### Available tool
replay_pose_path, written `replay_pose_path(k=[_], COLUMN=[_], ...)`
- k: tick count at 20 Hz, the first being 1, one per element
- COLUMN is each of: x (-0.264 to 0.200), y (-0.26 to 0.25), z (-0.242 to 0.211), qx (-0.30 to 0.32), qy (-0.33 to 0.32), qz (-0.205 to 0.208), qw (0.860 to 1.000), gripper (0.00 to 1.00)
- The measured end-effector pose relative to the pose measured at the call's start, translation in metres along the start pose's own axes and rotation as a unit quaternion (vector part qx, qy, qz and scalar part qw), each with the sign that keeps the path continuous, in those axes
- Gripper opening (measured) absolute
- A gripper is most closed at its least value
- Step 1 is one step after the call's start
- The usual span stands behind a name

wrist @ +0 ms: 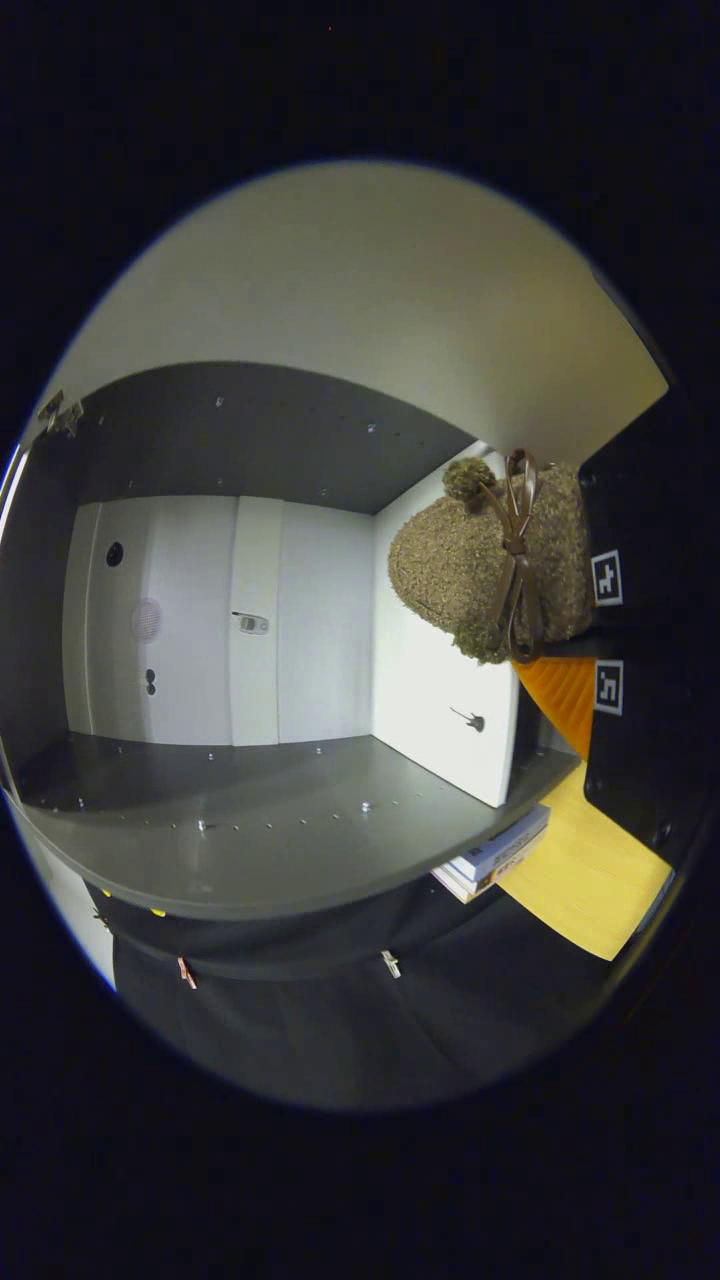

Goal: Open the shoe cabinet door, grab the shoes and put them into the shoe cabinet, then close the shoe cabinet door.

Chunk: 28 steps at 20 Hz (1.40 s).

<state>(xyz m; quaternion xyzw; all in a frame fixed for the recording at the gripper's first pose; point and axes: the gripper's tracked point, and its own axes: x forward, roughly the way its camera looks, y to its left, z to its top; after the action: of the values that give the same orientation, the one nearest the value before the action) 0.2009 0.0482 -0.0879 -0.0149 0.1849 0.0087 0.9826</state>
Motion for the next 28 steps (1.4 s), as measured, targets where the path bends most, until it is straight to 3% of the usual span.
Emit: replay_pose_path(k=[12,22,28], x=[0.126,0.218,0.251], y=[-0.021,-0.006,-0.012], z=[0.064,0.055,0.026], qx=[-0.010,-0.004,-0.006], qy=[0.017,0.049,0.093], qz=[-0.028,-0.010,-0.019], qw=[0.999,0.999,0.996], gripper=[0.05,0.04,0.06])
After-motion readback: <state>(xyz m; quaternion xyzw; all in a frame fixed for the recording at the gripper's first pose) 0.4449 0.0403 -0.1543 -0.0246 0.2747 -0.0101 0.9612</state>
